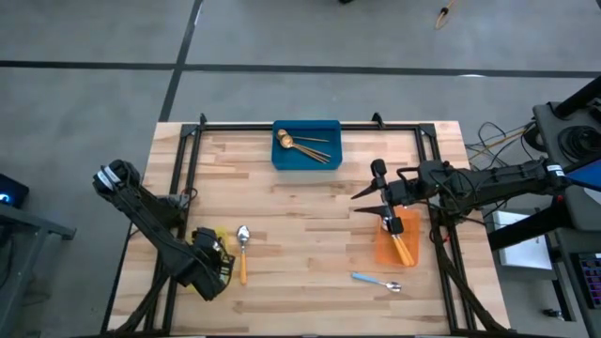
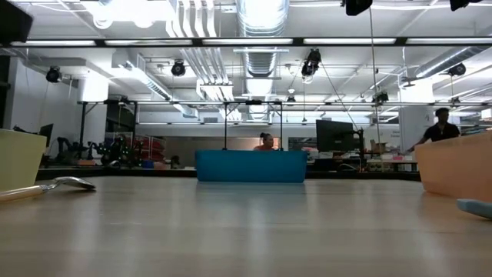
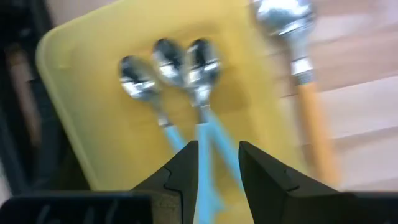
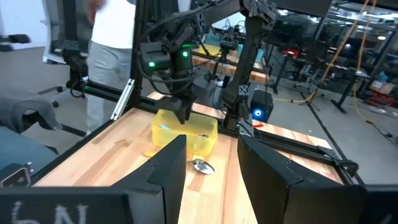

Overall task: Sort silverware by color (type)
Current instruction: Put the orange spoon into the orange bin

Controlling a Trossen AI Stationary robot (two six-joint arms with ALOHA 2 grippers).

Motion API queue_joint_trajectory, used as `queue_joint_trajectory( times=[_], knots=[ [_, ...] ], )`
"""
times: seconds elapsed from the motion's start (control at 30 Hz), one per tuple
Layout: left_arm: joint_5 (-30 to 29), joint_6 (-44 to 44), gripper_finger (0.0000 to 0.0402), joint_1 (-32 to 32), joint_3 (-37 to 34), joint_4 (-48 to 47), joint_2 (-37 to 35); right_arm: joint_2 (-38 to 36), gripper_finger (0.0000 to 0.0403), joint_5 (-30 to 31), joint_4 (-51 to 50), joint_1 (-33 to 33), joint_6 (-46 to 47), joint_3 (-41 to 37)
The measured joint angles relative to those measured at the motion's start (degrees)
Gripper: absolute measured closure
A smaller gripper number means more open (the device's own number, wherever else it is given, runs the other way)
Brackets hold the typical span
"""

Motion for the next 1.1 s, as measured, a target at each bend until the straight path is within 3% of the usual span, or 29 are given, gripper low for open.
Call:
queue_joint_trajectory(
  times=[0.1, 0.3, 0.43, 0.57, 1.1],
  knots=[
    [-3.41, 1.59, 0.0306, 2.18, 3.25, 0.03, 0.00, 0.00, 0.0266, 1.00, 0.03, 0.00, 0.50, 0.00],
    [-7.23, 14.35, 0.0306, 9.47, 9.02, 0.15, 0.60, 0.02, 0.0266, 1.05, 0.03, -0.02, 0.54, 0.00],
    [-7.42, 23.75, 0.0306, 15.21, 12.13, 1.22, 2.63, 0.02, 0.0266, 1.05, 0.03, -0.02, 0.51, 0.00],
    [-7.50, 27.17, 0.0306, 19.41, 14.77, 1.24, 5.92, 0.02, 0.0266, 1.05, -0.02, -0.02, 0.51, 0.00],
    [-2.34, 31.32, 0.0305, 20.80, 18.79, 1.44, 18.33, -0.04, 0.0266, 1.04, -2.00, -0.02, -0.19, 0.00]
  ],
)
